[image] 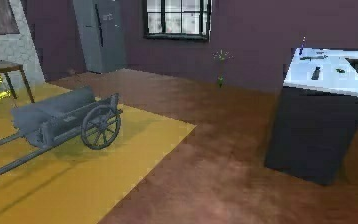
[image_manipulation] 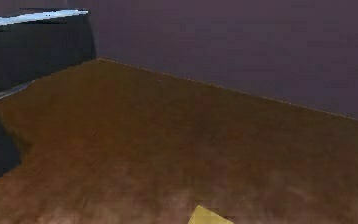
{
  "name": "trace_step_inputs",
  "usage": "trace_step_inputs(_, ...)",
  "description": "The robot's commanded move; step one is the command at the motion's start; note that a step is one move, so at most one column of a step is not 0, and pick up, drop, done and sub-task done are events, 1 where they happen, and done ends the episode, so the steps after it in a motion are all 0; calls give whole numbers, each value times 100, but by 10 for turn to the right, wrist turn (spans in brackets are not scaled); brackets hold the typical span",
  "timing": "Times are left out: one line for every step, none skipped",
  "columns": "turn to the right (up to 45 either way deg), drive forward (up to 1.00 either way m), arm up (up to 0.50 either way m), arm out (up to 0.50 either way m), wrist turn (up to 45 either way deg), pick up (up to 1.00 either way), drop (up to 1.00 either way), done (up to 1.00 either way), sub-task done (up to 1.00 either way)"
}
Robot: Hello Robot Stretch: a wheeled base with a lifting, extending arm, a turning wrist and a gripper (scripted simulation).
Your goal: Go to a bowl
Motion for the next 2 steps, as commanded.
trace_step_inputs(0,100,0,0,0,0,0,0,0)
trace_step_inputs(0,100,0,0,0,0,0,0,0)
